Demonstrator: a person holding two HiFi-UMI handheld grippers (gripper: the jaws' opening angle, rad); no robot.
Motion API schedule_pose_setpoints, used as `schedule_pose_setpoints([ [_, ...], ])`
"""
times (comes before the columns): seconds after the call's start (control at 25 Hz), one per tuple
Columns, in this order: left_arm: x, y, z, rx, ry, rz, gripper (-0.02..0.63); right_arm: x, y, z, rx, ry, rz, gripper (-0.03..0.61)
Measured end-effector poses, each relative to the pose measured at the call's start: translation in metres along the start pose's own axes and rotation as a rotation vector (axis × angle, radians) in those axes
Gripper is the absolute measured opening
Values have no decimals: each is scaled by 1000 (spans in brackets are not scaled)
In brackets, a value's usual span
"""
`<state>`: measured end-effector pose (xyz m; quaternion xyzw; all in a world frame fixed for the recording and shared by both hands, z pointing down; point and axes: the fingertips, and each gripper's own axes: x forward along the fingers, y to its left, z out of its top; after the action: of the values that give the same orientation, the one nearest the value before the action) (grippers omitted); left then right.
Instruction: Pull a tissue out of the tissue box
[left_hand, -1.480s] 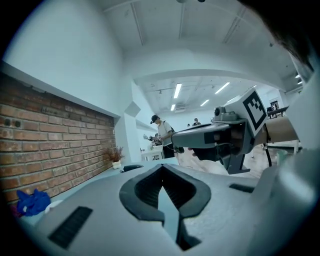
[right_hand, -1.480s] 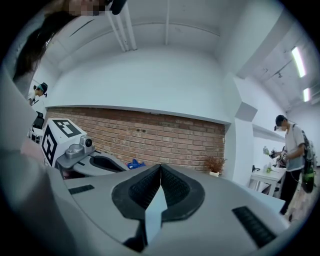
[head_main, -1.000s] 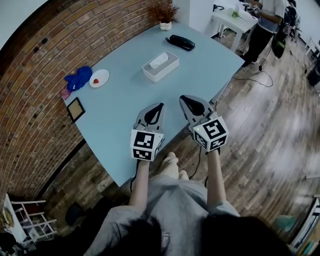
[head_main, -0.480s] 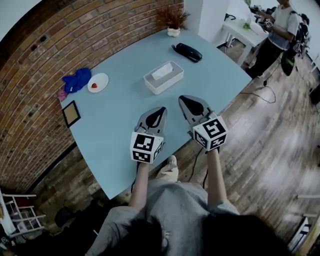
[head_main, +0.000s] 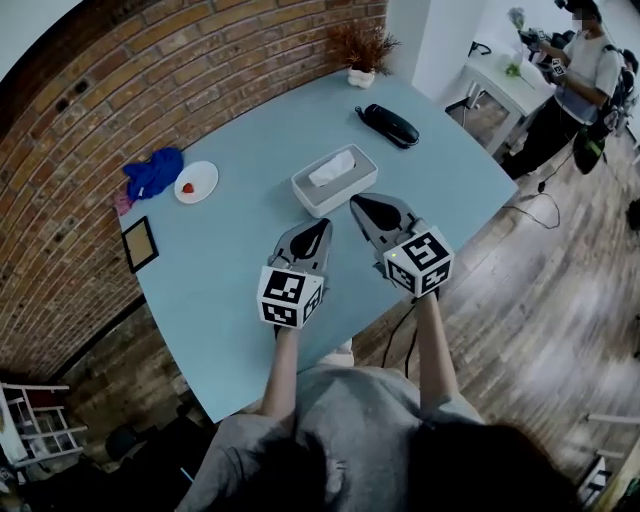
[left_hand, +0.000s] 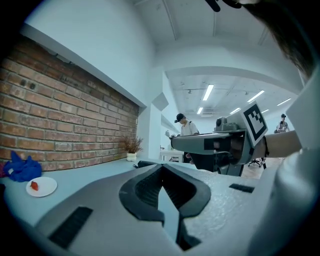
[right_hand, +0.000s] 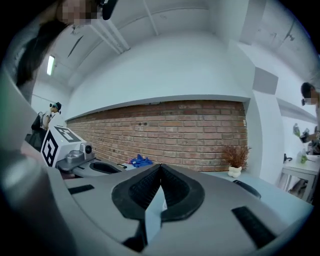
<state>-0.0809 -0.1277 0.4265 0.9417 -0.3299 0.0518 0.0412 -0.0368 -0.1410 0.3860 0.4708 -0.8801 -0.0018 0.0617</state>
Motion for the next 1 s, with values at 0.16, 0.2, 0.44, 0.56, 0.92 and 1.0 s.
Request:
schedule_pose_setpoints([
  [0.16, 16, 10, 2, -8, 12, -6, 3, 9, -19, 0, -20, 20, 3, 0],
  [0.2, 19, 12, 2, -12, 17, -6, 3, 10, -23, -1, -22, 29, -1, 0],
  [0.44, 33, 29, 0, -45, 24, 37, 3, 25, -43, -9, -19, 71, 30, 0],
  [0.56, 38, 38, -5, -64, 38, 62, 3, 39, -47, -13, -33, 95, 65, 0],
  [0.92, 69, 54, -8, -107, 70, 173, 3, 73, -70, -29, -42, 135, 224, 0],
  [1.0, 78, 58, -11, -118, 83, 197, 3, 78, -76, -33, -42, 146, 272, 0],
])
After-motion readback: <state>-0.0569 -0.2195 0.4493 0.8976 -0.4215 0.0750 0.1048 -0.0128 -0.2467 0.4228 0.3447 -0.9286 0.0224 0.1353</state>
